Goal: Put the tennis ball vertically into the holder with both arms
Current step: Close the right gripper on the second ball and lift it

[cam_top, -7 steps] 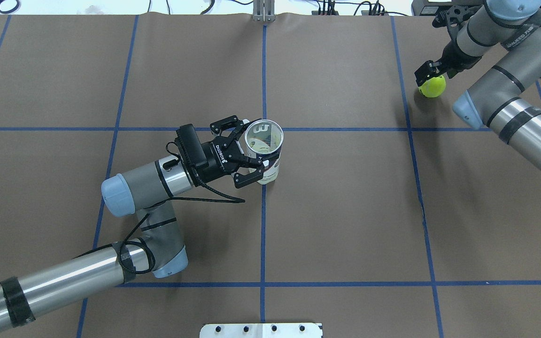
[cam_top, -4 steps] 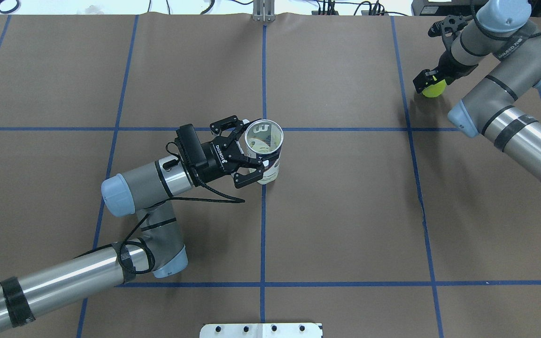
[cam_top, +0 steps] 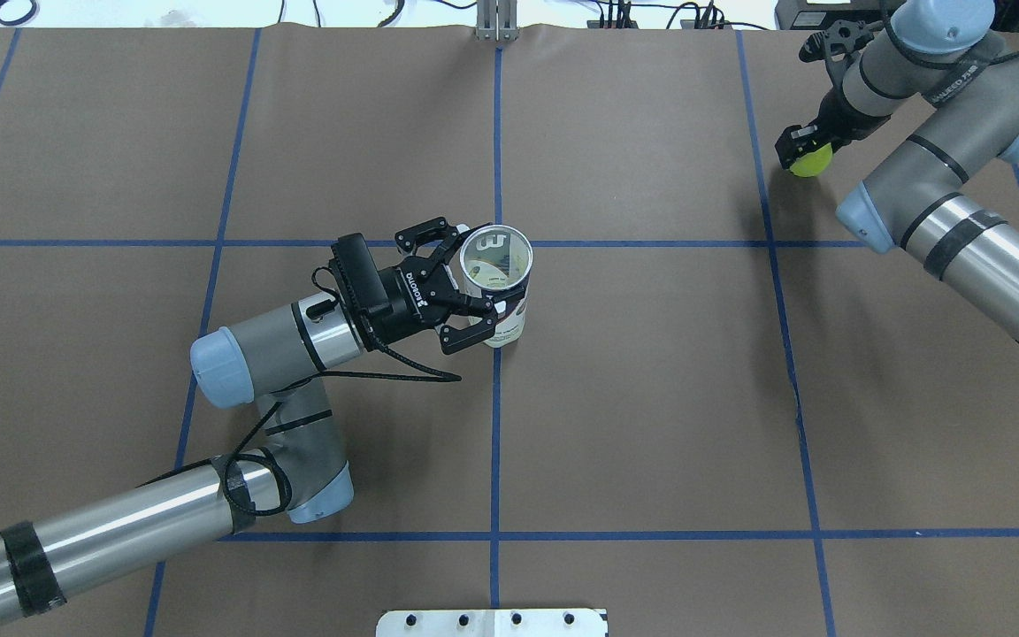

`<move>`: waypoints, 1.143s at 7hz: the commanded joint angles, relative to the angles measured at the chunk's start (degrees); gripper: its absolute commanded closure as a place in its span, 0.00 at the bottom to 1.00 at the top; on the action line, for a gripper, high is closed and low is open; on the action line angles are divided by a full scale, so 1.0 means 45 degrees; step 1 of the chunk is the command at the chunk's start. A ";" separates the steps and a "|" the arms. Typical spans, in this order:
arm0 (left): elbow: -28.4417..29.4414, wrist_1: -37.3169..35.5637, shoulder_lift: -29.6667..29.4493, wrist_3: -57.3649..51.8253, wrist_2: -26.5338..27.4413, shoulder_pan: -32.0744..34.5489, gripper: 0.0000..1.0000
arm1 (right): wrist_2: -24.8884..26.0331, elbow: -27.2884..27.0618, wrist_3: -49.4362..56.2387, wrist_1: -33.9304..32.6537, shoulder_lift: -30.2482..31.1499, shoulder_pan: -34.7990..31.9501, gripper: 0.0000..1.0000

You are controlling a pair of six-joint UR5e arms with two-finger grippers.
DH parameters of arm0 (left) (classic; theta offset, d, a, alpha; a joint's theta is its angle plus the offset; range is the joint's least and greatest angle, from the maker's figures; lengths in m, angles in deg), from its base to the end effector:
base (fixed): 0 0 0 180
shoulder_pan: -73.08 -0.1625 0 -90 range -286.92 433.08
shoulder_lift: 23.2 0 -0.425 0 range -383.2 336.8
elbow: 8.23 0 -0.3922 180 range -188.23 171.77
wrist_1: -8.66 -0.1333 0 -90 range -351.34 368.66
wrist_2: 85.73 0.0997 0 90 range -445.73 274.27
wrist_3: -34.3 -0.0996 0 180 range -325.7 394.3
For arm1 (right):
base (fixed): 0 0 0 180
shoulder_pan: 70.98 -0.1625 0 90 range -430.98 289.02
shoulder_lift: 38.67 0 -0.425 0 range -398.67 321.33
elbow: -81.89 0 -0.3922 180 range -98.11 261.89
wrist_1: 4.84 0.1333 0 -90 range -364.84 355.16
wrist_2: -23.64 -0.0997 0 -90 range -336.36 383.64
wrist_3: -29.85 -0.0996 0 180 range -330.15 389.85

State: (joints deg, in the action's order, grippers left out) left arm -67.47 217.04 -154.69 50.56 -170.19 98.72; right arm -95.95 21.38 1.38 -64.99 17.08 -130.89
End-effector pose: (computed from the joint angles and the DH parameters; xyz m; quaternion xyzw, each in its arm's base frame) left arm 0.5520 -0.4235 0.2679 0.7012 0.5677 0.1350 0.4097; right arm -0.3089 -0.7009 0.4959 0.1316 -0.3533 -0.0890 0.9219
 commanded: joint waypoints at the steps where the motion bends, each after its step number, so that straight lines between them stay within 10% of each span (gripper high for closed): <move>1: 0.0000 0.0000 0.0000 0.0000 0.0000 -0.0013 0.14 | -0.0238 -0.1075 -0.1223 -0.0108 -0.0221 -0.0027 1.00; 5: 0.0000 0.0000 -0.0019 -0.0019 0.0000 -0.0052 0.14 | -0.0903 -0.6908 -0.3761 -0.5526 -0.0221 0.0731 1.00; 8: 0.0000 -0.0039 -0.0019 -0.0019 0.0000 -0.0072 0.14 | -0.0594 -0.8754 -0.7274 -0.7151 -0.1542 0.2153 1.00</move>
State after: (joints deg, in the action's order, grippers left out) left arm -67.47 216.91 -154.77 50.47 -170.19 98.43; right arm -99.59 -15.00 -24.78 -93.06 13.63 -124.29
